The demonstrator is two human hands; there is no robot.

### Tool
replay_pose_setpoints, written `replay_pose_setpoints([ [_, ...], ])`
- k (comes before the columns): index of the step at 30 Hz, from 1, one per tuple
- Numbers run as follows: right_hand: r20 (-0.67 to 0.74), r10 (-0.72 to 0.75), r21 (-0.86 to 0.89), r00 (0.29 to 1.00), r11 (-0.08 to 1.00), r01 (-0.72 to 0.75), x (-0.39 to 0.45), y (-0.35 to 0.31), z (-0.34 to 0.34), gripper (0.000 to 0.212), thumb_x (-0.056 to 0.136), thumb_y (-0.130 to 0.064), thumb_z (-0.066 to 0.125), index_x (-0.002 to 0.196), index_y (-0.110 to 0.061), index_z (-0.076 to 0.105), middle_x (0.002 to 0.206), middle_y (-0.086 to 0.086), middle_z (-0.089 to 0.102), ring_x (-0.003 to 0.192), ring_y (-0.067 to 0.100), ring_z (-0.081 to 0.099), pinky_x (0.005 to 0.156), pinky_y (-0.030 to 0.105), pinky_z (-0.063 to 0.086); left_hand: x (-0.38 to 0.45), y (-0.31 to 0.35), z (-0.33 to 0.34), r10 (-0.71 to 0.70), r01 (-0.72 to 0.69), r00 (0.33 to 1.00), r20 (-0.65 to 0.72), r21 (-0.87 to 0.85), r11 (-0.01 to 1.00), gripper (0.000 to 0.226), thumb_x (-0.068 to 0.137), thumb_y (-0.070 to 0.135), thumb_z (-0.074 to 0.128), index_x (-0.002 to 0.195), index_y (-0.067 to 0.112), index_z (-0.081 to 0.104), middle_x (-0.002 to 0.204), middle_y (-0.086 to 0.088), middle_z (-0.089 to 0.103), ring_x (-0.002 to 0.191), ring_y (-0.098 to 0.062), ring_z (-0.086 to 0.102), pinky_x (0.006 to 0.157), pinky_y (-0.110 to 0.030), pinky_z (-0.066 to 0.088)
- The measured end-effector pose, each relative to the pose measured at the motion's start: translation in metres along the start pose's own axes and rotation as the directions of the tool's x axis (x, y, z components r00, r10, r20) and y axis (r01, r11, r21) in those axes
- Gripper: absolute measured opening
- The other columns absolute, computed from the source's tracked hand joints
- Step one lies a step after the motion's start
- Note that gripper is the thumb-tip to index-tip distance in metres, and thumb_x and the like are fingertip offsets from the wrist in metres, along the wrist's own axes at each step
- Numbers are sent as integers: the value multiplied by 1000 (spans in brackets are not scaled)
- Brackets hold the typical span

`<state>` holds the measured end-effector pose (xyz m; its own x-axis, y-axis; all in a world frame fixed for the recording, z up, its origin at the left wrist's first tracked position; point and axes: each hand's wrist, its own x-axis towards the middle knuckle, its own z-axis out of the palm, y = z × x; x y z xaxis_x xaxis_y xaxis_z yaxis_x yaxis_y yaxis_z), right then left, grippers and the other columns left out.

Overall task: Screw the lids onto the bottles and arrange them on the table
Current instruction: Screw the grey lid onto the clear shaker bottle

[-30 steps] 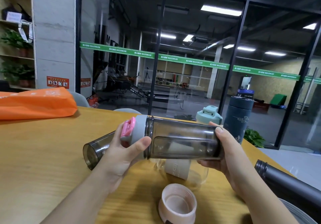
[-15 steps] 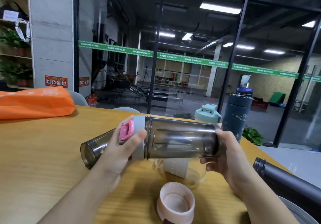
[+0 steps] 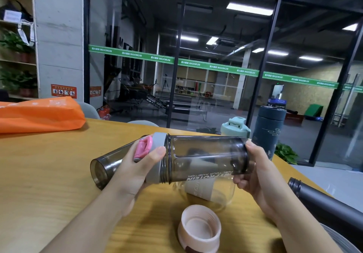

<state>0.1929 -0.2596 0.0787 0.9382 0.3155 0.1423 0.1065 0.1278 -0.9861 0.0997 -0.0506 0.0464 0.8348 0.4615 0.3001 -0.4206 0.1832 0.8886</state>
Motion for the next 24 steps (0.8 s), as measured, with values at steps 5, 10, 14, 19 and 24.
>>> replay_pose_setpoints([
  [5, -25, 24, 24, 999, 999, -24, 3, 4, 1, 45, 95, -44, 44, 106, -5, 63, 70, 12, 63, 47, 18, 53, 41, 23, 46, 0, 1, 5, 16, -17, 997, -78, -20, 1000, 43, 38, 57, 78, 78, 58, 64, 112, 5, 68, 105, -21, 61, 91, -47, 52],
  [10, -2, 4, 25, 1000, 1000, -4, 1, 7, 2, 45, 96, -42, 41, 108, -3, 60, 76, 15, 62, 55, 20, 56, 45, 25, 48, 0, 3, 4, 25, -31, 996, -84, -65, 997, 53, 37, 59, 78, 82, 63, 52, 133, 12, 57, 127, -21, 51, 99, -54, 46],
  [14, 1, 14, 32, 1000, 999, -14, 0, 5, 3, 46, 96, -44, 40, 107, -4, 61, 70, 11, 63, 53, 19, 55, 46, 25, 48, -1, 4, 4, 81, -81, 994, -70, -2, 997, 48, 41, 60, 77, 85, 59, 61, 124, 8, 62, 121, -19, 54, 105, -55, 40],
  [19, 31, 59, 46, 998, 997, -60, -2, 4, 5, 49, 95, -48, 39, 99, -5, 63, 59, 4, 65, 53, 18, 52, 50, 26, 44, -3, 6, 6, 121, -116, 990, -72, 58, 992, 32, 42, 57, 73, 73, 58, 64, 98, 4, 61, 93, -17, 55, 102, -50, 41],
  [24, 39, 50, 23, 998, 998, -51, -2, 5, 5, 50, 96, -50, 36, 97, -9, 64, 58, 4, 67, 53, 18, 55, 47, 25, 47, -3, 6, 7, 121, -117, 990, -77, 55, 992, 27, 40, 57, 73, 66, 61, 63, 101, 6, 61, 100, -19, 54, 105, -51, 39],
])
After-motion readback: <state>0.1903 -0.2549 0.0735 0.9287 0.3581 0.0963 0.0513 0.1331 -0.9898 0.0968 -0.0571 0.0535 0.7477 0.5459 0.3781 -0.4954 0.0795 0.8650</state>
